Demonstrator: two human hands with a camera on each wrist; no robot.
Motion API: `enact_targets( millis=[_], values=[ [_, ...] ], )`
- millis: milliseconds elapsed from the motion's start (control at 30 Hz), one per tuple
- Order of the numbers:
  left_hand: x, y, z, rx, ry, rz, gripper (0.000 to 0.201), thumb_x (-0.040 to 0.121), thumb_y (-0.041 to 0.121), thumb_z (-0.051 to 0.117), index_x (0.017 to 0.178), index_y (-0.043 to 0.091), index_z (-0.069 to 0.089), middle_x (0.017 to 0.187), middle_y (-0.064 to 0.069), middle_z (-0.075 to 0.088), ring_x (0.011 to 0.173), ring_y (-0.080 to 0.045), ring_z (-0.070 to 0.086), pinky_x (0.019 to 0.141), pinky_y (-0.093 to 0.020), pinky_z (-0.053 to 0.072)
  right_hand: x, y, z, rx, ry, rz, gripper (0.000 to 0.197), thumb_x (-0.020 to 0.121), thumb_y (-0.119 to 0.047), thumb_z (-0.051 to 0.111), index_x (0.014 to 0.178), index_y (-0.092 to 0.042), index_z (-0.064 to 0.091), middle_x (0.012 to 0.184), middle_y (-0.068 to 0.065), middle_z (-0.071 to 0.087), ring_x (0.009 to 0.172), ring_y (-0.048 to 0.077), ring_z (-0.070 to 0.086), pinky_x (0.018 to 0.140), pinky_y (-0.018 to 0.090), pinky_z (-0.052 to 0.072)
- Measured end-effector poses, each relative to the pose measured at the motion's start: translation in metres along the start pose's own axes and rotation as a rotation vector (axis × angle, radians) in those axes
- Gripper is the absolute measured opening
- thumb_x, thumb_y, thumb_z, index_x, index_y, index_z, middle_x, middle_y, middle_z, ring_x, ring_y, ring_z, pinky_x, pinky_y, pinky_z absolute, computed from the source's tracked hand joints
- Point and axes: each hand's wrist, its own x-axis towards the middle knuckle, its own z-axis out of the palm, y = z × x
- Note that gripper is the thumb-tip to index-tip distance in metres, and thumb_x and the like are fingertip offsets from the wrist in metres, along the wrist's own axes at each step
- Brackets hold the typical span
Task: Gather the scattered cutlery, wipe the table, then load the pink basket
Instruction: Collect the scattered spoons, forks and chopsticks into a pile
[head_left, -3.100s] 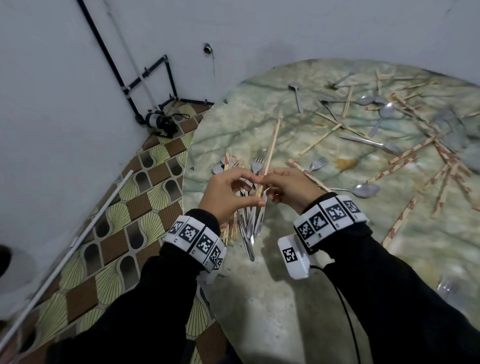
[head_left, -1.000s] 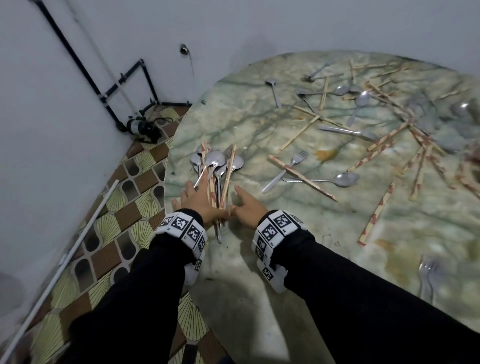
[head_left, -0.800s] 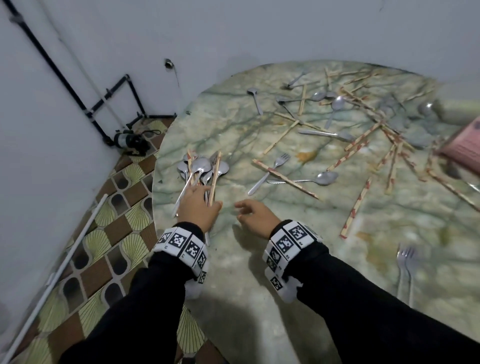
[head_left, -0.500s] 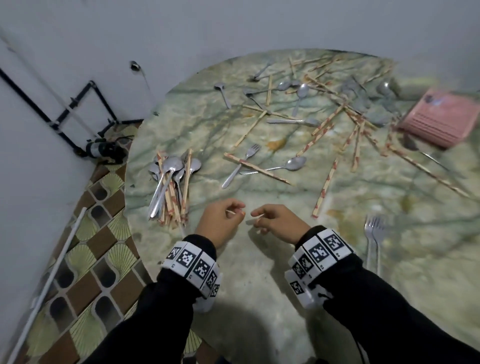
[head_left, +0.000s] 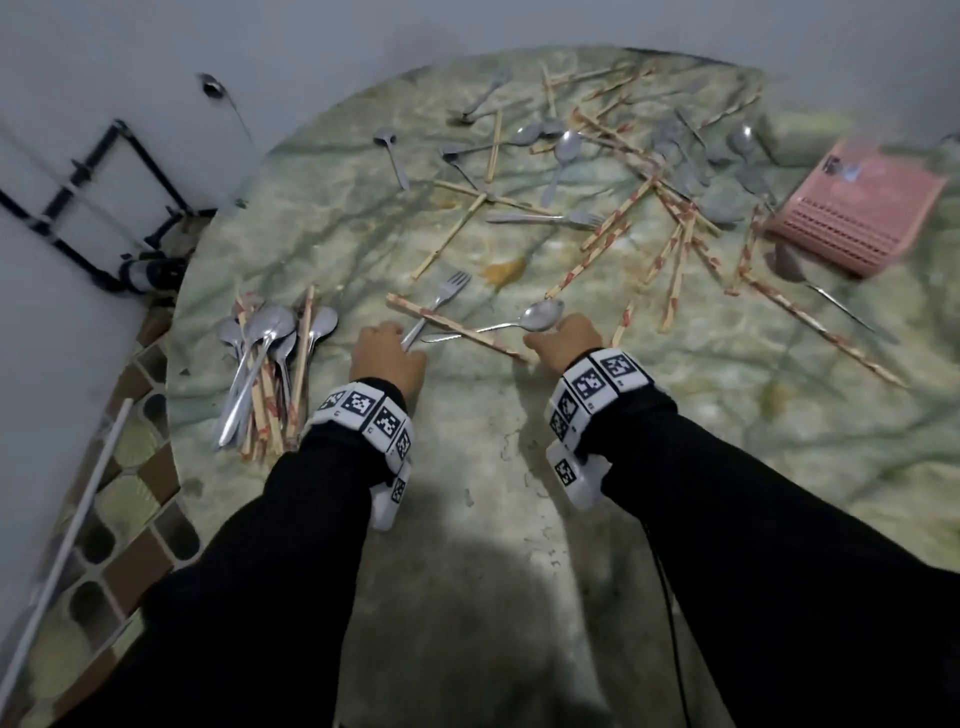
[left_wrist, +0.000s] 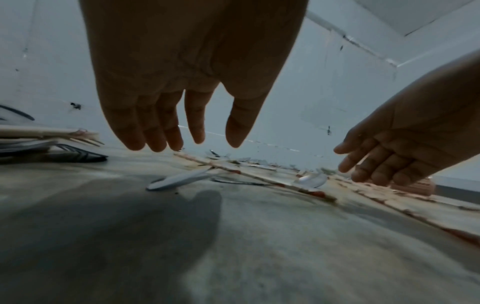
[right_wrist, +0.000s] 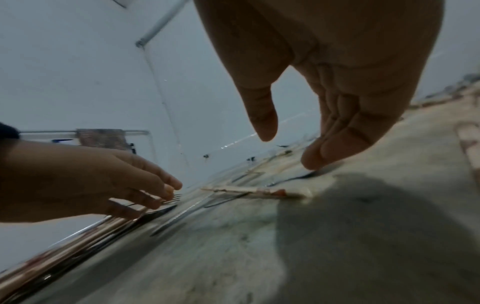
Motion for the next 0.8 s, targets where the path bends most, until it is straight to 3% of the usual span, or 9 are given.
enact_targets(
  millis=[67,167,267,367,433,500,633,733,800],
  values=[
    [0.014,0.001,0.001,0.033,-0.031,-0.073,0.042,0.087,0.018,0.057,0.126,0.005,0.051,0.13,-0.018,0.047,0.119,-0.034,0.047,0.099,-0.037,0.037,0.018,0.001,0.004,0.031,0.012,0.085,0.044,0.092,-0.032,0.052,0.121,0.001,0.05,0.116,0.015,0.059,0.107,0.03,0.057,0.073,0.028,0.036],
    [0.028,0.001,0.005,0.103,-0.1,-0.11,0.035,0.085,0.026,0.057,0.112,0.004,0.062,0.116,-0.019,0.058,0.105,-0.035,0.056,0.089,-0.037,0.044,0.039,0.005,0.008,0.001,-0.009,0.15,0.058,0.079,-0.05,0.054,0.114,-0.004,0.051,0.107,0.013,0.062,0.094,0.027,0.061,0.081,0.033,0.046],
    [0.037,0.005,0.01,0.099,-0.106,-0.118,0.027,0.085,0.023,0.059,0.104,0.005,0.067,0.109,-0.017,0.064,0.101,-0.034,0.059,0.087,-0.035,0.046,0.055,0.005,0.009,0.046,0.002,0.152,0.048,0.079,-0.039,0.061,0.103,0.002,0.057,0.091,0.015,0.063,0.078,0.027,0.061,0.066,0.031,0.043],
    [0.043,0.015,0.017,0.086,-0.161,-0.092,0.019,0.087,0.016,0.059,0.103,0.006,0.064,0.111,-0.015,0.064,0.106,-0.031,0.057,0.089,-0.033,0.042,0.062,0.006,0.009,0.101,0.014,0.163,0.03,0.081,-0.026,0.064,0.093,0.002,0.06,0.084,0.017,0.061,0.074,0.028,0.06,0.064,0.034,0.045],
    [0.044,0.022,0.023,0.095,-0.192,-0.07,0.016,0.089,0.014,0.056,0.103,0.007,0.062,0.113,-0.014,0.063,0.107,-0.031,0.056,0.089,-0.033,0.041,0.064,0.011,0.011,0.197,-0.007,0.174,0.018,0.078,-0.019,0.06,0.079,-0.002,0.057,0.076,0.02,0.061,0.064,0.029,0.059,0.059,0.037,0.047],
    [0.042,0.029,0.026,0.09,-0.209,-0.057,0.016,0.091,0.011,0.052,0.104,0.006,0.061,0.114,-0.014,0.062,0.107,-0.03,0.055,0.086,-0.031,0.04,0.061,0.011,0.008,0.417,-0.024,0.2,0.014,0.084,-0.015,0.051,0.073,-0.005,0.049,0.064,0.019,0.058,0.05,0.025,0.054,0.048,0.032,0.044],
    [0.035,0.04,0.027,0.038,-0.236,-0.025,0.018,0.094,0.005,0.042,0.107,0.006,0.054,0.114,-0.016,0.06,0.104,-0.03,0.055,0.079,-0.03,0.036,0.048,0.002,-0.011,0.737,-0.034,0.196,0.01,0.093,-0.005,0.032,0.087,-0.007,0.039,0.059,0.013,0.044,0.033,0.015,0.04,0.037,0.023,0.037],
    [0.027,0.045,0.023,-0.075,-0.227,0.001,0.008,0.094,0.006,0.038,0.095,0.01,0.044,0.101,-0.015,0.058,0.087,-0.027,0.052,0.07,-0.029,0.038,0.041,0.0,-0.03,0.789,0.105,0.133,0.009,0.096,-0.005,0.035,0.102,-0.011,0.039,0.062,0.009,0.047,0.03,0.012,0.043,0.033,0.018,0.038],
    [0.019,0.049,0.017,-0.105,-0.198,0.029,0.008,0.096,0.014,0.04,0.095,0.01,0.046,0.094,-0.009,0.053,0.082,-0.023,0.046,0.065,-0.028,0.032,0.038,0.003,-0.04,0.817,0.184,0.089,0.008,0.093,-0.002,0.041,0.096,-0.007,0.046,0.061,0.008,0.047,0.028,0.009,0.042,0.034,0.017,0.038]
  ],
)
